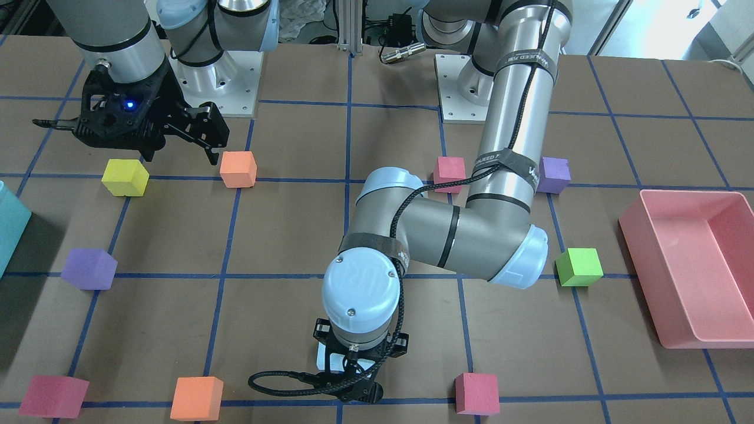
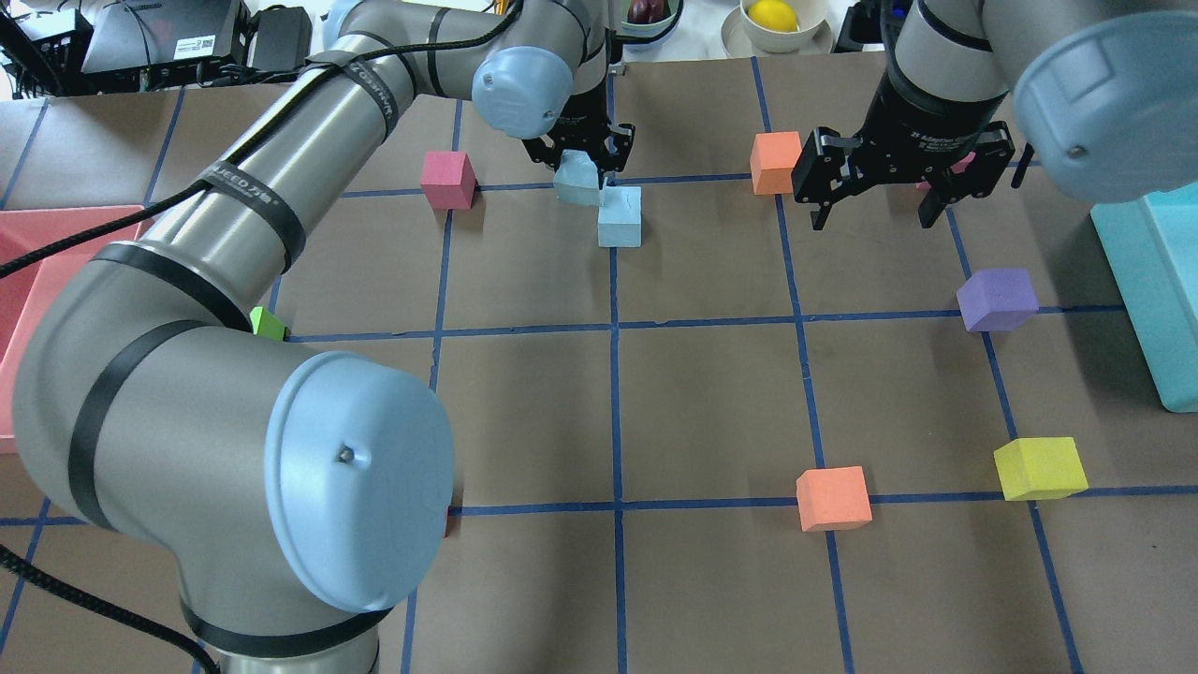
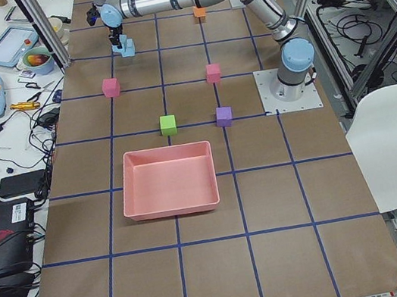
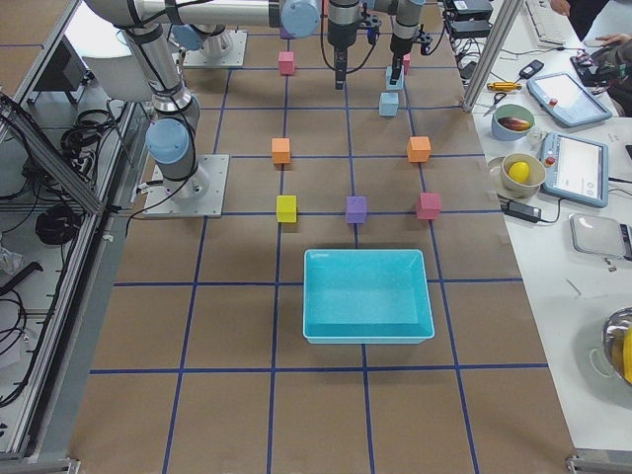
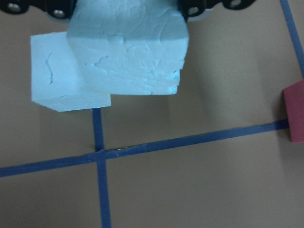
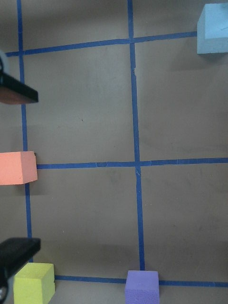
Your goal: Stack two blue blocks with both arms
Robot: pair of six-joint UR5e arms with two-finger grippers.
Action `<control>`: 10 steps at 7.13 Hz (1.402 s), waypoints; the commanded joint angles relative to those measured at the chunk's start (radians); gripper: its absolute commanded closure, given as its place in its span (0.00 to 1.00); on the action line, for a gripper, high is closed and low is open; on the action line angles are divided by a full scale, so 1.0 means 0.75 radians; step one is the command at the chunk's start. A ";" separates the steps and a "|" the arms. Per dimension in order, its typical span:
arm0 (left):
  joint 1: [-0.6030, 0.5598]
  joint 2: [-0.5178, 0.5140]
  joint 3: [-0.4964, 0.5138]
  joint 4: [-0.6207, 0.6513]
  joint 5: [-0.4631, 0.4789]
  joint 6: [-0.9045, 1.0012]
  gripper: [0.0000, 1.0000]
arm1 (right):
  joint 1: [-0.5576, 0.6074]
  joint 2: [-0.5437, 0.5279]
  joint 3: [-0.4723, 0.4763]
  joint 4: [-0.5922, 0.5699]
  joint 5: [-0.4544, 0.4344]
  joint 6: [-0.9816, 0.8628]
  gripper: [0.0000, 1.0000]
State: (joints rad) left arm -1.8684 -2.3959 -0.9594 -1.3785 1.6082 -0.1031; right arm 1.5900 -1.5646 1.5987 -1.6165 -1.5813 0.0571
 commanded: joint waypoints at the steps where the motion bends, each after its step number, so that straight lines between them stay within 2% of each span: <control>1: -0.027 -0.043 0.089 -0.098 0.024 -0.008 0.53 | -0.015 0.000 0.000 0.004 -0.004 0.000 0.00; 3: -0.039 -0.088 0.127 -0.095 -0.029 -0.077 0.53 | -0.013 -0.002 0.000 0.016 -0.011 0.002 0.00; 6: -0.049 -0.109 0.205 -0.203 -0.029 -0.092 0.53 | -0.015 -0.002 0.000 0.022 -0.006 0.000 0.00; 10: -0.047 -0.123 0.232 -0.240 -0.066 -0.202 0.53 | -0.013 -0.002 0.000 0.022 -0.006 0.000 0.00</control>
State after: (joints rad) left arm -1.9038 -2.4821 -0.7922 -1.5568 1.5760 -0.2104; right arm 1.5792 -1.5662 1.5984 -1.5999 -1.5862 0.0569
